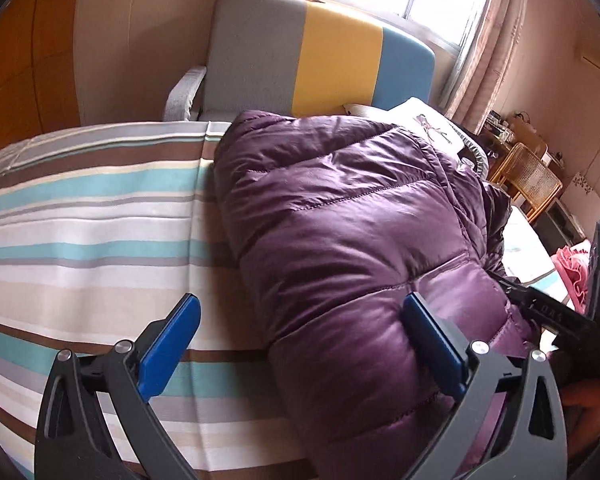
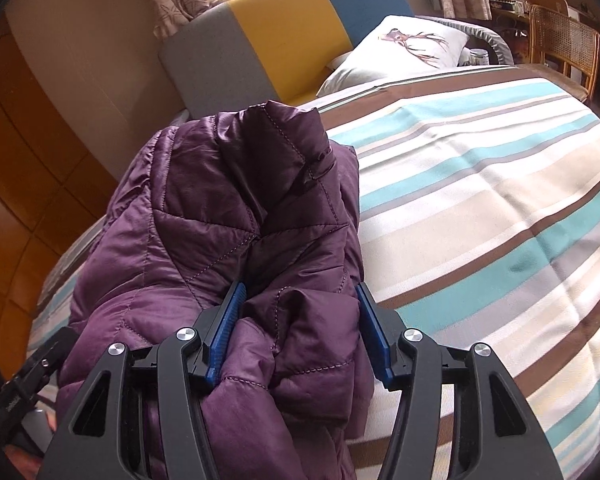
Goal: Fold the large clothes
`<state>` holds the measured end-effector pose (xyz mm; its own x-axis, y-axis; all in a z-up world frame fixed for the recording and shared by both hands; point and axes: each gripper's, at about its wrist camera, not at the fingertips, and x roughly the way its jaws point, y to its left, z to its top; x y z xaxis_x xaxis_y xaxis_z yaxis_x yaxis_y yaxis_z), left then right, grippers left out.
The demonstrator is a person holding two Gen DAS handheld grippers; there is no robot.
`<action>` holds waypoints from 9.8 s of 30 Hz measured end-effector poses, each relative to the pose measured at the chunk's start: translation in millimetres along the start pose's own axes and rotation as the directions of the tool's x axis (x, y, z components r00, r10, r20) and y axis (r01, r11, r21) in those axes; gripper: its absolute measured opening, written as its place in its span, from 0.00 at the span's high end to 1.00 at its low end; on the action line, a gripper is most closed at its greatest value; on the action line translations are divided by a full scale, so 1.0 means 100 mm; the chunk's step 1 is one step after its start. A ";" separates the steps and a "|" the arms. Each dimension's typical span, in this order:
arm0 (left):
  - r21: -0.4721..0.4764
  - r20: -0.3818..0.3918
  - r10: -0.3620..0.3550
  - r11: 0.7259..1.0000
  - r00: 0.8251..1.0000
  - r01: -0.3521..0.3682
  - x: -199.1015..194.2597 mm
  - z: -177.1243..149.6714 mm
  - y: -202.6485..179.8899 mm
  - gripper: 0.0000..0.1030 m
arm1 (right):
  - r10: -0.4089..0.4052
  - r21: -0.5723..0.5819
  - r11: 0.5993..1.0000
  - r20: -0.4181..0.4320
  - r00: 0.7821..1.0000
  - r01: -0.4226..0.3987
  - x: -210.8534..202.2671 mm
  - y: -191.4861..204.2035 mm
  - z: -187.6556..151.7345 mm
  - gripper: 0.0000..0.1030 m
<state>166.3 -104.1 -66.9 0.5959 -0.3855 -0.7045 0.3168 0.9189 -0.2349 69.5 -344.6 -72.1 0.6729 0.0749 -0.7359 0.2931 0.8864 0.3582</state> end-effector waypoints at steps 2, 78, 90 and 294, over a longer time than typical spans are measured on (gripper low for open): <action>0.002 -0.004 -0.004 1.000 1.000 0.004 -0.01 0.01 0.02 0.02 | 0.024 0.016 1.000 -0.011 1.000 -0.024 -0.06 -0.02 -0.01 0.46; 0.186 -0.074 -0.084 0.978 0.994 0.096 0.02 -0.07 -0.19 0.37 | 0.227 0.194 0.958 -0.059 0.972 -0.211 -0.09 -0.19 -0.11 0.76; 0.216 0.029 -0.062 0.975 0.998 0.055 -0.38 -0.07 -0.22 0.61 | 0.242 0.064 0.967 0.074 0.968 -0.246 -0.73 0.26 -0.15 0.81; -0.139 0.281 0.415 0.910 0.865 -0.391 -2.12 -1.11 0.81 0.02 | 0.125 -0.379 0.925 0.212 0.969 -0.037 -2.02 2.35 -1.76 0.03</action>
<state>-16.1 60.9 -10.5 0.8547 0.0240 -0.5186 -0.0472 0.9984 -0.0317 -116.8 -70.9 59.7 0.8327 0.0871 -0.5469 -0.0110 0.9900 0.1409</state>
